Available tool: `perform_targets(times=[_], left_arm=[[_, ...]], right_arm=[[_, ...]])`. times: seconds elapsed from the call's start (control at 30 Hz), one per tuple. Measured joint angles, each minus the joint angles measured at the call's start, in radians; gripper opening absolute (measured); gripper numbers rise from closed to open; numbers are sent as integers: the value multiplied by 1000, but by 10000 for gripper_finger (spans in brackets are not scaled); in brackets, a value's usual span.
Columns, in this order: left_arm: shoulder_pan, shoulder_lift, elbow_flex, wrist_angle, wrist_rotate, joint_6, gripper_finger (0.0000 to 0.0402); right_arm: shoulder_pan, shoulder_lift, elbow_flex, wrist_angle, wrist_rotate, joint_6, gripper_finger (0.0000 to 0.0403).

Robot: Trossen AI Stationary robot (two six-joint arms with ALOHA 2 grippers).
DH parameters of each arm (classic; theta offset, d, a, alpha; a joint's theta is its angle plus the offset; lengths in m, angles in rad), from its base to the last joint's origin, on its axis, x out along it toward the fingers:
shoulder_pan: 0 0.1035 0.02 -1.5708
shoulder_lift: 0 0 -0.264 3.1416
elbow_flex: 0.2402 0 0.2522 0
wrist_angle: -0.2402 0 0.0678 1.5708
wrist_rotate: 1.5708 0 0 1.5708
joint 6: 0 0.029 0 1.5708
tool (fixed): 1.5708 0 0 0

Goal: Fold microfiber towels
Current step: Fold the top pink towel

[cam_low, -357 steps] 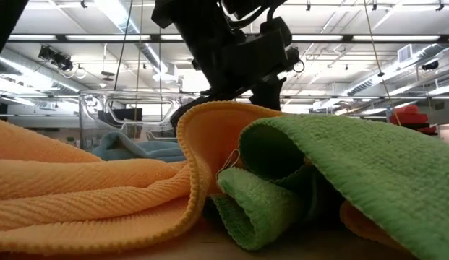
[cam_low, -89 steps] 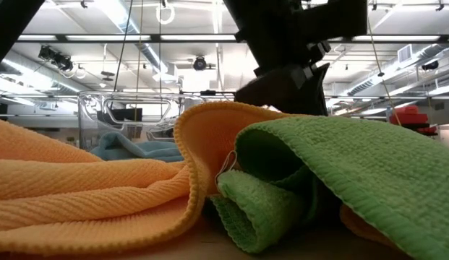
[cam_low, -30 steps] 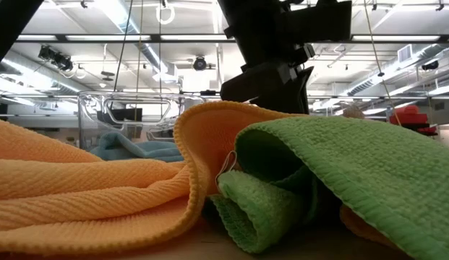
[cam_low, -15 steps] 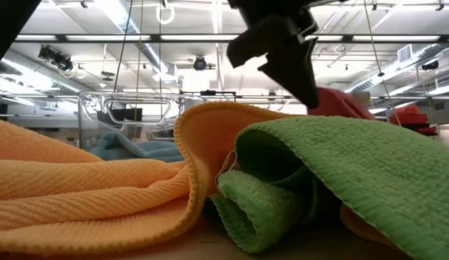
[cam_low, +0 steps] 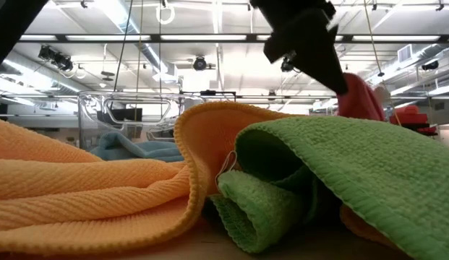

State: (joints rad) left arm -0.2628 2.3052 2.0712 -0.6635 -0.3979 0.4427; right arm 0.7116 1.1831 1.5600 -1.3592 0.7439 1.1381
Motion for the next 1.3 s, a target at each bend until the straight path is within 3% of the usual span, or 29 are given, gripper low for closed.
perform_targets(times=[0.27, 0.6, 0.83, 1.17, 1.3], left_arm=[[25, 52, -1, 57, 66, 8, 15], [20, 82, 1, 233, 116, 153, 31], [35, 103, -1, 226, 107, 150, 16], [43, 136, 0, 257, 106, 58, 34], [45, 137, -1, 287, 107, 2, 67]], right_arm=[[0, 0, 0, 1, 19, 46, 264], [0, 0, 0, 5, 19, 72, 264], [0, 0, 0, 7, 29, 86, 264], [0, 0, 0, 8, 34, 92, 264], [0, 0, 0, 8, 34, 92, 264]])
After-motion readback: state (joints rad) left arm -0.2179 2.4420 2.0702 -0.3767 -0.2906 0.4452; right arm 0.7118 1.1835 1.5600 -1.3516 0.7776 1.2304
